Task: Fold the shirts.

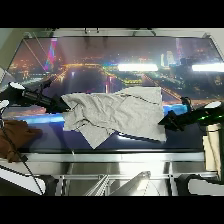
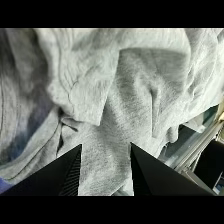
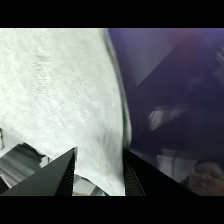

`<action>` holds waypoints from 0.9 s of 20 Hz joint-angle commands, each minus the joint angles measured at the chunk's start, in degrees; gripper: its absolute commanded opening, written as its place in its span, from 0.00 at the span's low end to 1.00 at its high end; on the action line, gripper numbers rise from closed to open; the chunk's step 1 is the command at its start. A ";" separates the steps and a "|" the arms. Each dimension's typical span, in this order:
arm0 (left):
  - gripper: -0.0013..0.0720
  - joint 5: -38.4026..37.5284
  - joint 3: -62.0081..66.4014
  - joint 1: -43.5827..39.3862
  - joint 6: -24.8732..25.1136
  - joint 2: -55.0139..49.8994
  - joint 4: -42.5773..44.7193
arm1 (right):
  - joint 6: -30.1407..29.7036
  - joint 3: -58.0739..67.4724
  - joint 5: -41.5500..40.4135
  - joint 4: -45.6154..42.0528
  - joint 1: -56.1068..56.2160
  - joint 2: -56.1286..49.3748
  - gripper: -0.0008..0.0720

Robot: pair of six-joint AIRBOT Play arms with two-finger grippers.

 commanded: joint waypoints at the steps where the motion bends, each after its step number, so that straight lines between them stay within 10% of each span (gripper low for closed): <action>1: 0.45 0.57 1.20 -0.22 -0.46 -0.52 0.46 | -4.35 -0.39 -1.25 5.14 5.18 -3.34 0.49; 4: 0.45 2.84 1.14 -0.22 -0.46 -0.52 0.22 | -7.41 -0.39 -1.22 9.62 6.97 -4.02 0.03; 18: 0.45 9.70 1.11 -4.37 -0.46 -0.52 3.41 | -8.22 -0.37 -1.20 11.63 6.78 -4.00 0.03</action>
